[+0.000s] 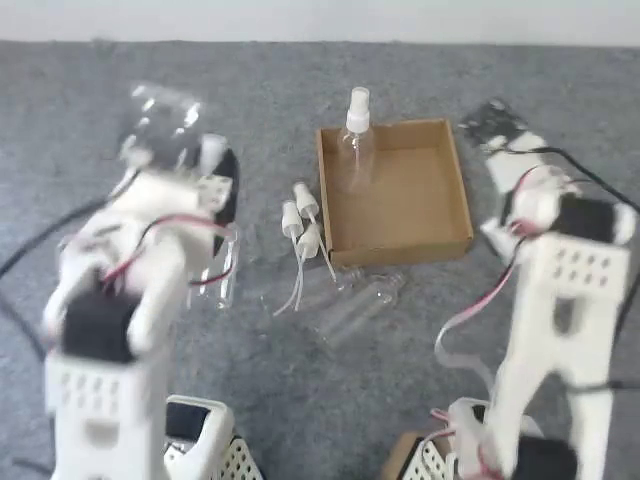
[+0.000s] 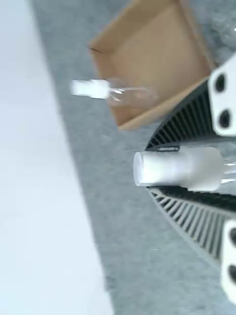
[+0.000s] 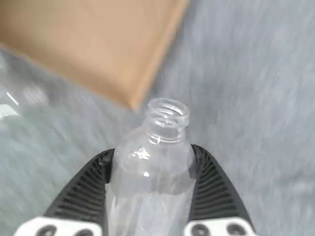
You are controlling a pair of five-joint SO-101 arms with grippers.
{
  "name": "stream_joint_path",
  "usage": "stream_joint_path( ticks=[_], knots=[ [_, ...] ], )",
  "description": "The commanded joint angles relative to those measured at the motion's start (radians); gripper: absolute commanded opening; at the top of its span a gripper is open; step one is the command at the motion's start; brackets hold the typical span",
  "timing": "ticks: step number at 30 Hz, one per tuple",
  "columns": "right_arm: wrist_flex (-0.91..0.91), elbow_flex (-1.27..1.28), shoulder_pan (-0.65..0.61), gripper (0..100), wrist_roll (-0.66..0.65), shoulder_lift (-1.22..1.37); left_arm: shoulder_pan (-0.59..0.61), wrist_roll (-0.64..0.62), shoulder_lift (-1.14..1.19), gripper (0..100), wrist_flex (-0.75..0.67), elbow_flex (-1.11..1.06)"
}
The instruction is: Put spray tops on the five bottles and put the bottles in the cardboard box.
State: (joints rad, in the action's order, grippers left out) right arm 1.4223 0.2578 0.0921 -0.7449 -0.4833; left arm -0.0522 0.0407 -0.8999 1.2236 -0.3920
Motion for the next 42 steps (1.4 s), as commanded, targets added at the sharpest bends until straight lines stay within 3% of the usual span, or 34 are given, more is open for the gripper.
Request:
stream_joint_path(
  ticks=[1,5,9,15,22,28,33,39,42],
  knots=[
    [0.008,-0.068,-0.266,0.6,0.209,-0.194,0.005,-0.046,-0.167,1,-0.018,0.054],
    [-0.047,-0.006,-0.519,0.6,0.345,-0.234,0.005,-0.146,-0.264,1,-0.054,0.094],
    [-0.242,0.175,-0.711,0.6,0.402,-0.24,0.003,-0.209,-0.319,1,-0.052,0.147],
    [-0.539,0.41,-0.874,0.6,0.532,-0.323,0.003,-0.292,-0.373,1,-0.106,0.157],
    [-0.553,0.597,-1.032,0.6,0.543,-0.507,0.003,-0.367,-0.376,1,-0.127,0.131],
    [-0.639,0.733,-1.096,0.6,0.411,-0.702,-0.005,-0.379,-0.374,1,-0.209,0.039],
    [-0.825,0.872,-1.095,0.6,0.483,-0.757,-0.006,-0.433,-0.373,1,-0.21,0.025],
    [-0.855,0.893,-1.093,0.6,0.497,-0.76,-0.014,-0.436,-0.373,1,-0.238,-0.07],
    [-0.857,0.896,-1.093,0.6,0.497,-0.757,-0.083,-0.431,-0.373,1,-0.239,-0.108]
  ],
)
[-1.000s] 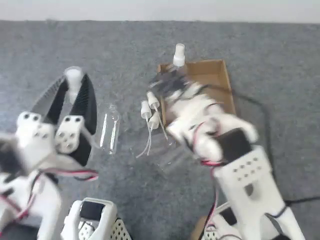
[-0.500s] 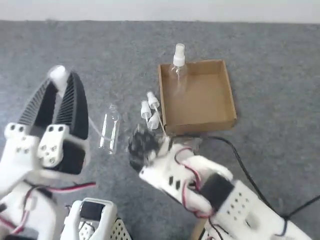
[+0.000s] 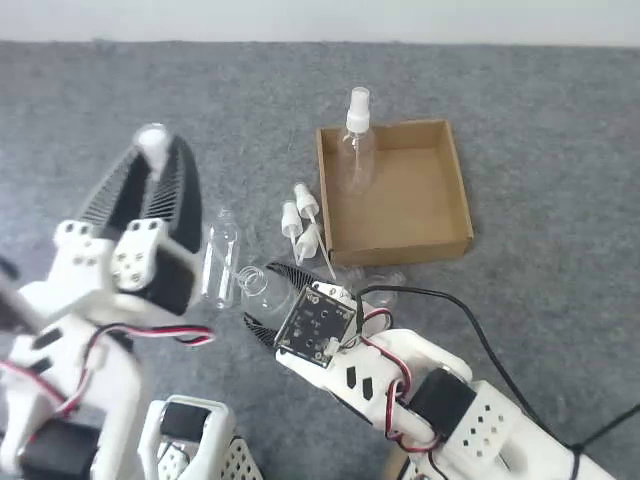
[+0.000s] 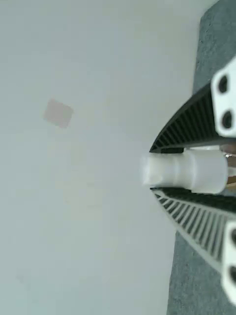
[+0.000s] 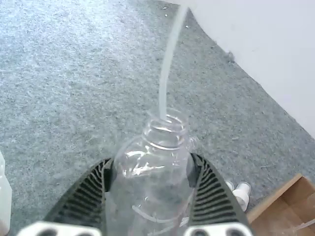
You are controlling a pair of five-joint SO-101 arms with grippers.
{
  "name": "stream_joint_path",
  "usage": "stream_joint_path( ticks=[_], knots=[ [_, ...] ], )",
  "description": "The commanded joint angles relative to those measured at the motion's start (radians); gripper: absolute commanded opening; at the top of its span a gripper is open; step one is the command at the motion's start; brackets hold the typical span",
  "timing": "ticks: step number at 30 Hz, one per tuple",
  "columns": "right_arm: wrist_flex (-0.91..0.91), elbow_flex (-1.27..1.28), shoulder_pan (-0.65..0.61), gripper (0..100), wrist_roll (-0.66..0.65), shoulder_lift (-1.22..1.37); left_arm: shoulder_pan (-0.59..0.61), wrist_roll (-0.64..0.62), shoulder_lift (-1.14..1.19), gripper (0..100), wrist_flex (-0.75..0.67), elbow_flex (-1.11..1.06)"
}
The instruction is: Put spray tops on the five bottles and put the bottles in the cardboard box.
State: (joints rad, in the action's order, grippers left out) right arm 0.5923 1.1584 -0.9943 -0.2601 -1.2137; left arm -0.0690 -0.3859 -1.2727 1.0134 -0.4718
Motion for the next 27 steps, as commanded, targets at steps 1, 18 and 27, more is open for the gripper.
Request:
stream_joint_path(
  ticks=[1,18,27],
  knots=[
    [-0.027,-0.005,-0.007,0.6,0.012,-0.031,-0.087,-0.003,0.0,1,-0.029,-0.044],
    [-0.186,0.144,0.125,0.6,0.083,-0.107,-0.112,0.126,-0.009,1,-0.034,-0.306],
    [-0.414,0.232,0.131,0.6,0.166,-0.016,-0.115,0.181,-0.009,14,-0.028,-0.263]
  ],
)
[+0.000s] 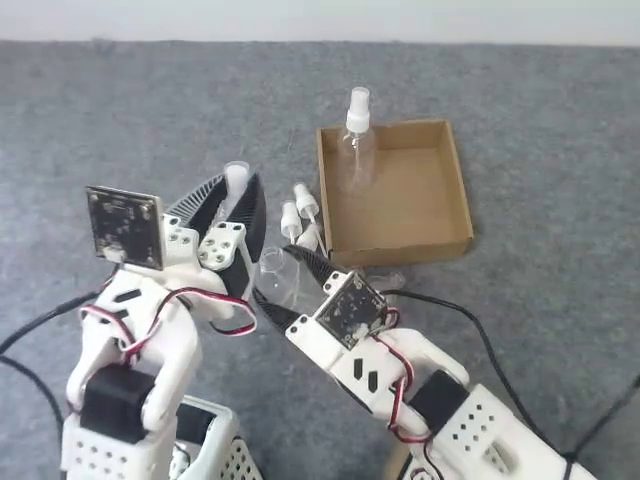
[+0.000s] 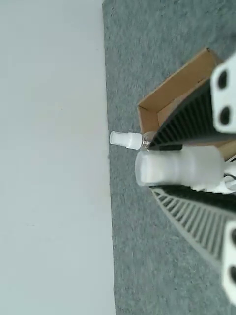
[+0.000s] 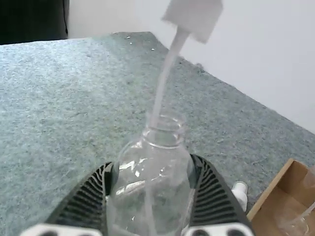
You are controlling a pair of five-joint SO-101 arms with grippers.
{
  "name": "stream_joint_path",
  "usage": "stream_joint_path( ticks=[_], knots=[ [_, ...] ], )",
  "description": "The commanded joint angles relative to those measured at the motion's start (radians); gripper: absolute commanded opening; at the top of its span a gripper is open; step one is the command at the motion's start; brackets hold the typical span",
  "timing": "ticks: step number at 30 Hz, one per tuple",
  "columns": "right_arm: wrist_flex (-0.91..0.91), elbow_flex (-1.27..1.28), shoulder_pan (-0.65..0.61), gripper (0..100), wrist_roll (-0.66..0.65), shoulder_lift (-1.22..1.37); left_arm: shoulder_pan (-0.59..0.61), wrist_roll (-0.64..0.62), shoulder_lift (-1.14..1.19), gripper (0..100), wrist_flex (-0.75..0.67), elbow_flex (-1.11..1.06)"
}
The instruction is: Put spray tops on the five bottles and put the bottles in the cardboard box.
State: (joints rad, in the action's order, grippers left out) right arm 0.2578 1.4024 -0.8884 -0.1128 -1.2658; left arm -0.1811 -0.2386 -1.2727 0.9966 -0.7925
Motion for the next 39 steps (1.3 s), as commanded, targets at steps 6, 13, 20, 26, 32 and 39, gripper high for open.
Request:
stream_joint_path(
  ticks=[6,13,20,26,32,39],
  knots=[
    [-0.12,-0.011,0.027,0.6,0.02,0.094,0.006,0.129,-0.008,15,-0.015,0.13],
    [-0.122,-0.011,0.028,0.6,0.02,0.101,0.087,0.132,0.035,7,-0.011,0.2],
    [-0.122,-0.011,0.028,0.6,0.018,0.101,0.034,0.135,0.091,1,-0.011,0.081],
    [-0.122,-0.011,0.028,0.6,0.018,0.101,-0.018,0.137,0.091,1,-0.015,0.079],
    [-0.122,-0.011,0.028,0.6,0.018,0.102,-0.02,0.18,0.098,1,-0.006,0.142],
    [-0.122,-0.011,0.028,0.6,0.018,0.101,-0.034,0.186,0.092,1,-0.028,-0.048]
  ],
)
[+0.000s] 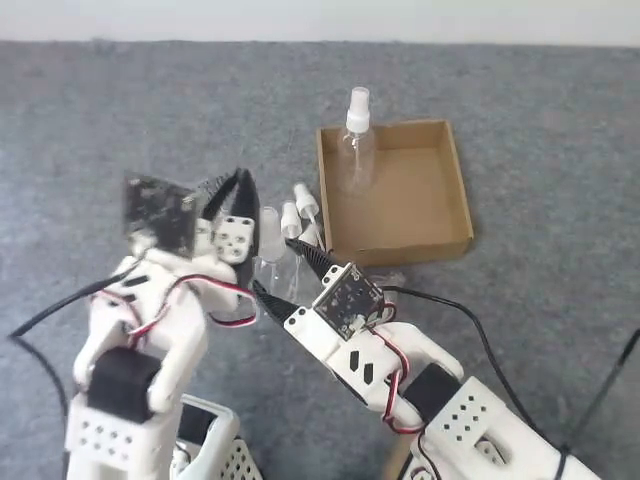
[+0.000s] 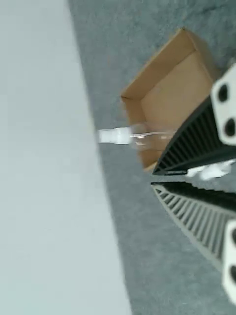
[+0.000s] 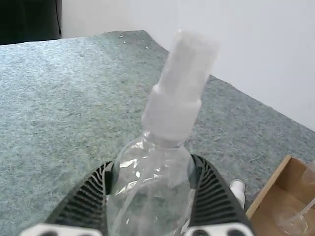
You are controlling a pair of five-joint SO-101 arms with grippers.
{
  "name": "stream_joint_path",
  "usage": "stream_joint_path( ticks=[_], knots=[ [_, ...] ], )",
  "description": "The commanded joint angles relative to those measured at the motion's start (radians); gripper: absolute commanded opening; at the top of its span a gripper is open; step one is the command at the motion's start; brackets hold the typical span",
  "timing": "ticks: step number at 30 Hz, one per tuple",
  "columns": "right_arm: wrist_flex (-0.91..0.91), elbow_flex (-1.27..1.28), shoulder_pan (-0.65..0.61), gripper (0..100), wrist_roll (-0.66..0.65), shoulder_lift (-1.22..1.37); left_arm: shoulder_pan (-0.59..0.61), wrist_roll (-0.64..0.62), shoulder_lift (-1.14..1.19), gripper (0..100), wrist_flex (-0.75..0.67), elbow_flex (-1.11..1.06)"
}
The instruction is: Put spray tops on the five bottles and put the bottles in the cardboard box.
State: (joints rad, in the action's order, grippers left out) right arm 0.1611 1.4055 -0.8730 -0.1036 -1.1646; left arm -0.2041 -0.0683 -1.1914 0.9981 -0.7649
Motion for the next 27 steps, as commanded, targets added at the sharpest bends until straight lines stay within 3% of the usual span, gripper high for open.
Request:
stream_joint_path(
  ticks=[1,5,14,22,27],
  knots=[
    [-0.024,-0.014,0.013,0.6,0.009,-0.001,-0.011,0.015,0.011,1,-0.043,-0.099],
    [-0.024,-0.014,0.013,0.6,0.009,-0.001,-0.003,0.038,0.009,1,-0.074,-0.12],
    [-0.024,-0.014,0.013,0.6,0.009,-0.001,-0.032,0.063,0.018,1,0.009,0.162],
    [-0.024,-0.014,0.013,0.6,0.009,-0.001,-0.048,0.069,0.009,1,-0.029,-0.085],
    [-0.027,-0.014,0.042,0.6,0.009,-0.001,-0.009,0.064,0.009,1,-0.037,-0.108]
  ],
)
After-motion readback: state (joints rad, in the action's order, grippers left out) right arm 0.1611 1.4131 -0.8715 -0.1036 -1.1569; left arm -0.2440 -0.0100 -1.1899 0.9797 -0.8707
